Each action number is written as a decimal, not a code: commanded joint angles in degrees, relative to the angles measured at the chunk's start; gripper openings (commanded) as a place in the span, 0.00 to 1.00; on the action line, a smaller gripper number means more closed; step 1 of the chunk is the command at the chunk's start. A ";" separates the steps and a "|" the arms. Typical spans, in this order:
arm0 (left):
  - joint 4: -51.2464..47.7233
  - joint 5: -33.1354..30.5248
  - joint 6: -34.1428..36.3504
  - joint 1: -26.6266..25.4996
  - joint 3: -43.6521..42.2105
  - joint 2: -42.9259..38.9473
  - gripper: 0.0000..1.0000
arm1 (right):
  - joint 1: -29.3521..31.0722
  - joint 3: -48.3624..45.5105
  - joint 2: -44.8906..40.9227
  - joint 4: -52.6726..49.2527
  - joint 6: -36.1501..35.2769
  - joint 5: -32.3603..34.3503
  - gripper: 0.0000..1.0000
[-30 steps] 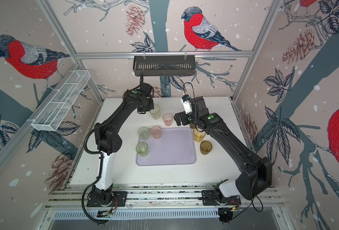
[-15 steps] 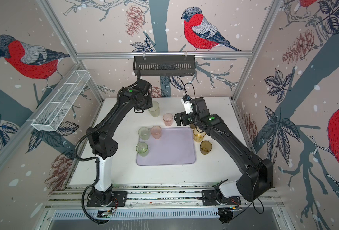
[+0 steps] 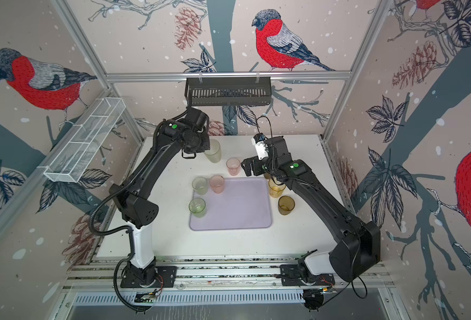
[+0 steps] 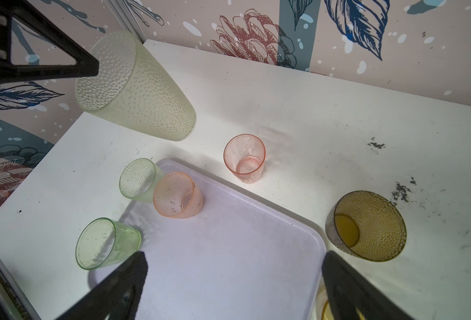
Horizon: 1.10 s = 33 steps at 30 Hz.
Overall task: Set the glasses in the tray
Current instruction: 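Lift the tall pale green cup with the left gripper toward the tray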
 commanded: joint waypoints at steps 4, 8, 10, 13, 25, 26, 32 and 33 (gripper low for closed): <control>-3.40 -1.26 -0.68 -0.98 0.30 -2.31 0.00 | -0.26 -0.23 -0.30 1.55 0.39 -1.42 1.00; -5.25 -1.45 -0.82 -1.83 0.05 -3.82 0.00 | -0.24 -1.17 -0.86 1.98 0.56 -1.67 1.00; -6.11 -1.68 -0.86 -2.29 -0.15 -4.55 0.00 | -0.37 -1.63 -1.18 2.23 0.81 -1.59 1.00; -7.10 -1.99 -1.00 -2.97 -0.79 -5.72 0.00 | -0.55 -2.14 -1.61 2.59 1.04 -1.85 1.00; -9.34 -2.30 -1.89 -6.19 -3.57 -9.36 0.00 | -1.54 -3.60 -2.31 3.65 1.84 -3.76 1.00; -9.63 -2.30 -1.87 -6.41 -3.81 -9.66 0.00 | -1.55 -3.69 -2.31 3.70 1.92 -3.87 1.00; -10.73 -1.88 -1.50 -8.20 -5.72 -11.65 0.00 | -1.93 -4.13 -2.53 3.92 2.30 -4.25 1.00; -10.69 -1.95 -1.52 -8.55 -6.32 -12.07 0.00 | -1.93 -4.13 -2.53 3.92 2.34 -4.31 1.00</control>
